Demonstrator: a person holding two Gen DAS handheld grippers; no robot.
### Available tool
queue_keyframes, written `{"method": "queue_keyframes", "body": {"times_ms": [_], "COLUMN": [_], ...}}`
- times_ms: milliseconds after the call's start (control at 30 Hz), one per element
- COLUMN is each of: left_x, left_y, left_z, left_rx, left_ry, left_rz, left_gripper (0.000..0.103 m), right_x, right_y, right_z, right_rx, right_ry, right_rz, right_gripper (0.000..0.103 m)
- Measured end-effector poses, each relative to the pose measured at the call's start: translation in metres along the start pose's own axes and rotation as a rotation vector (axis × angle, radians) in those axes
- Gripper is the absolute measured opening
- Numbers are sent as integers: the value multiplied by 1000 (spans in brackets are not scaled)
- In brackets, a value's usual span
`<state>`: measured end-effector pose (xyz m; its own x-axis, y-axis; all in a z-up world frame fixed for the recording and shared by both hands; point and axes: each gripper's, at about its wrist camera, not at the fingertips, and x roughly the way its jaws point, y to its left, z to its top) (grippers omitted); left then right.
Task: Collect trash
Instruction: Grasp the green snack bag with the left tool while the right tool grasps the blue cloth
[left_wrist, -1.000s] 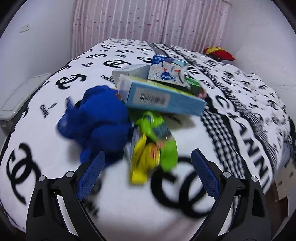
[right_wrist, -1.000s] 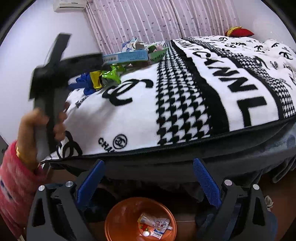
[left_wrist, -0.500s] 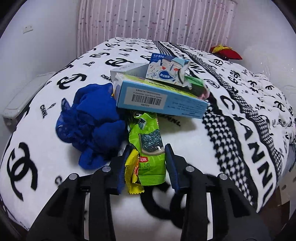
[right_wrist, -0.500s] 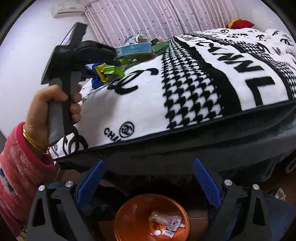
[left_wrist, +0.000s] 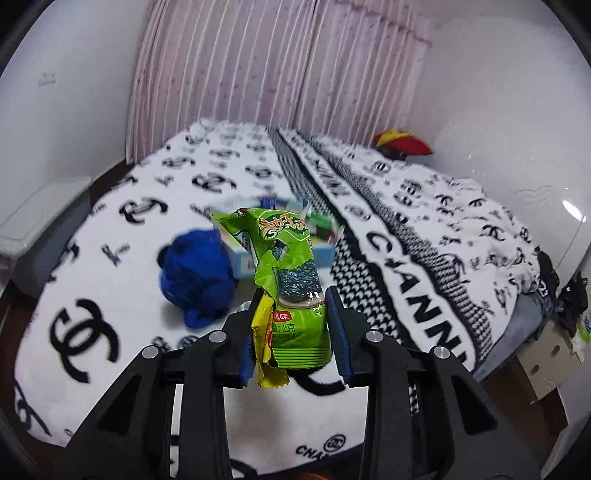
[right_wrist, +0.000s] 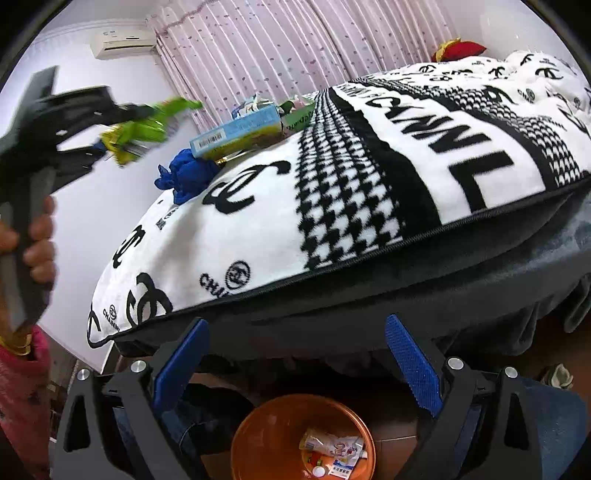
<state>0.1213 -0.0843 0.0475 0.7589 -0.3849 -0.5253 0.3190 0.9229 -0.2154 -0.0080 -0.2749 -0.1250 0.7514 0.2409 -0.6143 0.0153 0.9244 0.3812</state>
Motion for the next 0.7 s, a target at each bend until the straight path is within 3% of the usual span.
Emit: {"method": "queue_keyframes", "body": {"times_ms": [167, 467, 700], "left_x": [-40, -90, -106], "left_y": [14, 85, 140], "left_z": [2, -3, -15], "left_rx": [0, -83, -162], "left_ry": [-68, -128, -138], "left_rz": [13, 117, 171], "left_gripper": [32, 33, 33], "right_x": [2, 46, 112], "right_y": [22, 85, 124], "right_z": [12, 64, 100], "right_rx": [-43, -158, -208], "right_ry": [-43, -116, -53], "right_rz": [-8, 43, 60], "right_gripper": [94, 97, 97]}}
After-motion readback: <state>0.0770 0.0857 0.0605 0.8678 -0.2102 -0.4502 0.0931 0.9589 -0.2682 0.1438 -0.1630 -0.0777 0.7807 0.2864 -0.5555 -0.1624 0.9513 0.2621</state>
